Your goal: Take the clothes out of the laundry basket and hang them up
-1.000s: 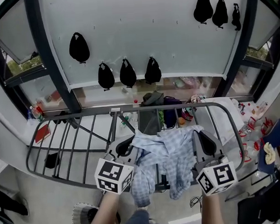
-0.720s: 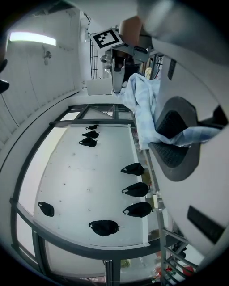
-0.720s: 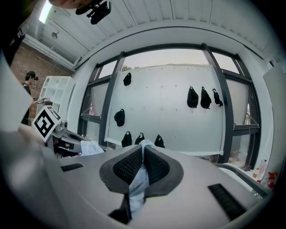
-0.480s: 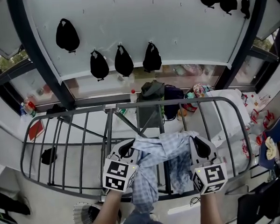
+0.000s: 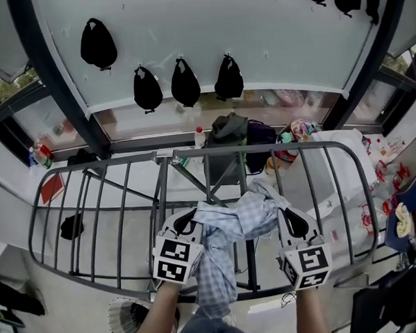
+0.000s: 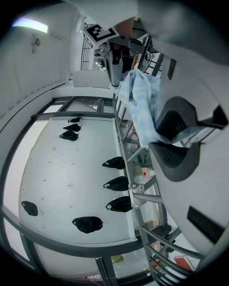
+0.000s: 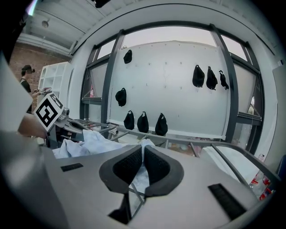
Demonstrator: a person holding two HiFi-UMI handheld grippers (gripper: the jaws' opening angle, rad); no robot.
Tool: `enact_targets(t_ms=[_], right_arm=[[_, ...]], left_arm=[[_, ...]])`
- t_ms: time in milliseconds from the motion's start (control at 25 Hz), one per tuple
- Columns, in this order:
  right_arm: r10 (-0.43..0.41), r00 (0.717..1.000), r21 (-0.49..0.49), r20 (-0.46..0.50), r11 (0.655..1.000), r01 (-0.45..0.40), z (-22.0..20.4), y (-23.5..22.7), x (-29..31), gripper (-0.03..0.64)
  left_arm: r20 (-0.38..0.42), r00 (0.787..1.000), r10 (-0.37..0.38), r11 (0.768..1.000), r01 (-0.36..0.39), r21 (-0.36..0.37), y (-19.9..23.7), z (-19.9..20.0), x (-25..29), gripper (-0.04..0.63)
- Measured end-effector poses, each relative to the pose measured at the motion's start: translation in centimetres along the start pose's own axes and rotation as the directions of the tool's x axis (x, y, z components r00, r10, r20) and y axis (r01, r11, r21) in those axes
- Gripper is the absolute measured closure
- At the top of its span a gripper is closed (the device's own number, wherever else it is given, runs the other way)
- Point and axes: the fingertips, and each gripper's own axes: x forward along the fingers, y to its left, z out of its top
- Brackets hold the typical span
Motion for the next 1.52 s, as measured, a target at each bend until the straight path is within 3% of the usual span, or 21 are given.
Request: enact_targets(t_ms=[480,1000,1160,1520], right_arm=[[0.009,0.997,0.033,-0.071,0.999,-0.007,-1.7,0.7,0.5,0.588],[-0.02,0.985,0.024,-0.173,0.999,0.024,-3.4,0.4,0.0,0.442],[-0.03,0.988,0.03,-0.152,0.999,0.035,-3.0,0.1,-0.6,0.411],[-0.038,0.995,0.037,-0.089,0.998,0.041,-1.6,-0.2,-2.4,0.411]], left_arm=[[-0.012,1.0,0.009,1.0,-0.009,0.007,0.4,-0.5,-0.1,0.549],[-0.027,0.999,0.037,0.999,-0.037,0.0,0.7,-0.6,-1.2,0.442],[-0.03,0.999,0.041,0.999,-0.041,-0.004,0.5,-0.6,-1.8,0.425],[0.004,0.998,0.06,0.998,-0.06,-0.022,-0.1,-0.2,-4.5,0.396]])
